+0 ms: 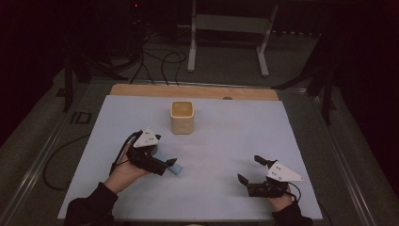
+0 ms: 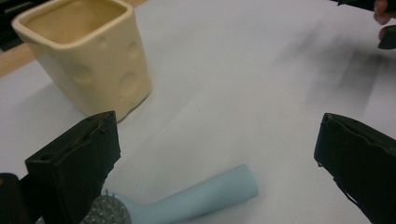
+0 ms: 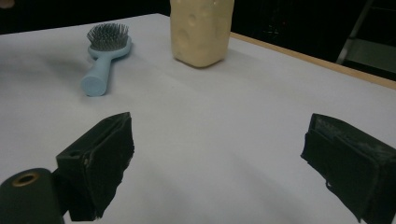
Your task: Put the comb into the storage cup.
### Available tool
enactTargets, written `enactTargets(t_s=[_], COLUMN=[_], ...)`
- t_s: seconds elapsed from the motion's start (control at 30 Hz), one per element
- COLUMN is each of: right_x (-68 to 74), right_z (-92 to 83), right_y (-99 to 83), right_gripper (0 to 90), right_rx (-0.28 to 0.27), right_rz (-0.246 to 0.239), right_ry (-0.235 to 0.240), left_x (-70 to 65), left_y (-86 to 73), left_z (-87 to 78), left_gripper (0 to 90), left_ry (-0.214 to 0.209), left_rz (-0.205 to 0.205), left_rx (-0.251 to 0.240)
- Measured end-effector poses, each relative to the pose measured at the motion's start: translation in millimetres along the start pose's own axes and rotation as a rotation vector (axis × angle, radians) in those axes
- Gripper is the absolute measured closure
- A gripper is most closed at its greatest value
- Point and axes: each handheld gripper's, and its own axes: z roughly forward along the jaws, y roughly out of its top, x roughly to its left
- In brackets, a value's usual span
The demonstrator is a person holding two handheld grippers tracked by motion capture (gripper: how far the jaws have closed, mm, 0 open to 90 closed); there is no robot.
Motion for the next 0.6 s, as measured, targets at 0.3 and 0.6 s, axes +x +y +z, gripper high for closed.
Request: enactTargets(t_s=[0.3,0.6], right_x=[0.1,0.4], right_z=[0.2,0.3], right_y=[0.0,0.0], right_gripper=[8.3,8.3], right_rx=[-0.001,-0.001], right_rz=[0.0,0.003], right_ry=[0.005,0.009], left_x=[-0.3,0.4], left_y=[-5.2,-10.1], left_z=[13.6,26.4], left_gripper=[8.5,24.3], left_ry=[-0.013,-0.021], left_rz=[-0.005,-0.015], left_rx=[0.019,0.045])
